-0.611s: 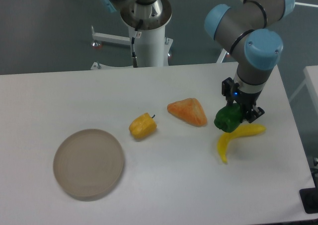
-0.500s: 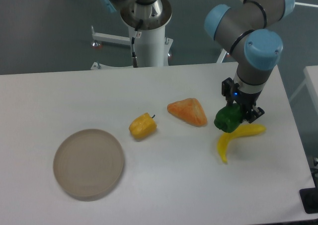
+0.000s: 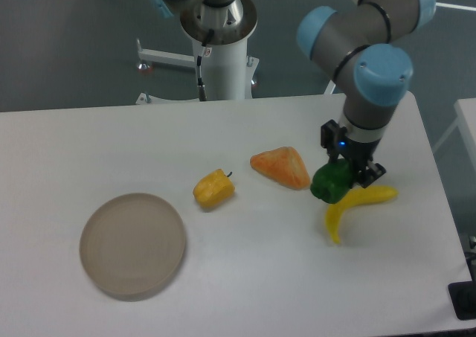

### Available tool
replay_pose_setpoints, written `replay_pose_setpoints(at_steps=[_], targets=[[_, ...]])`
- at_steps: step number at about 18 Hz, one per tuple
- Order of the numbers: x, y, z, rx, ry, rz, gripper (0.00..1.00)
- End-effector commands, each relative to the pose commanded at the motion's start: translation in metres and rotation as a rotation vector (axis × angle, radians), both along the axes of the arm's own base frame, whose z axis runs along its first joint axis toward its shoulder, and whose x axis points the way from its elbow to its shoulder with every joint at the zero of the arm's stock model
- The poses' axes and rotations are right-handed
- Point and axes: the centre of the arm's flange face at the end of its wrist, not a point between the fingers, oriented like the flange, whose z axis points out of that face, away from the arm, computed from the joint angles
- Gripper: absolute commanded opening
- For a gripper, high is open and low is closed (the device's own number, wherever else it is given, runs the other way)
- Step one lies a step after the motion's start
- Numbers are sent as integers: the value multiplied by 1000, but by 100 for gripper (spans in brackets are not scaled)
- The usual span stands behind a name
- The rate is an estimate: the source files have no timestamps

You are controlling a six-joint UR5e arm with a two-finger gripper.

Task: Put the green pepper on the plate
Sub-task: 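Carry the green pepper past the yellow pepper toward the beige plate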

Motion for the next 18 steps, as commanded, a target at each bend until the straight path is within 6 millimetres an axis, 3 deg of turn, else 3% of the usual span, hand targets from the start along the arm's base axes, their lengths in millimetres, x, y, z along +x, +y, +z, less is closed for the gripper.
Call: replay_pose_setpoints(at_steps=[5,8,10,13,18], targets=[[86,45,0,83,-127,128,13],[152,66,2,89,-164,146,13],[207,84,-4,71,-178,176,13],[247,103,-18,89,-194,169,13],[281,123,-64,38,-241,157,18]])
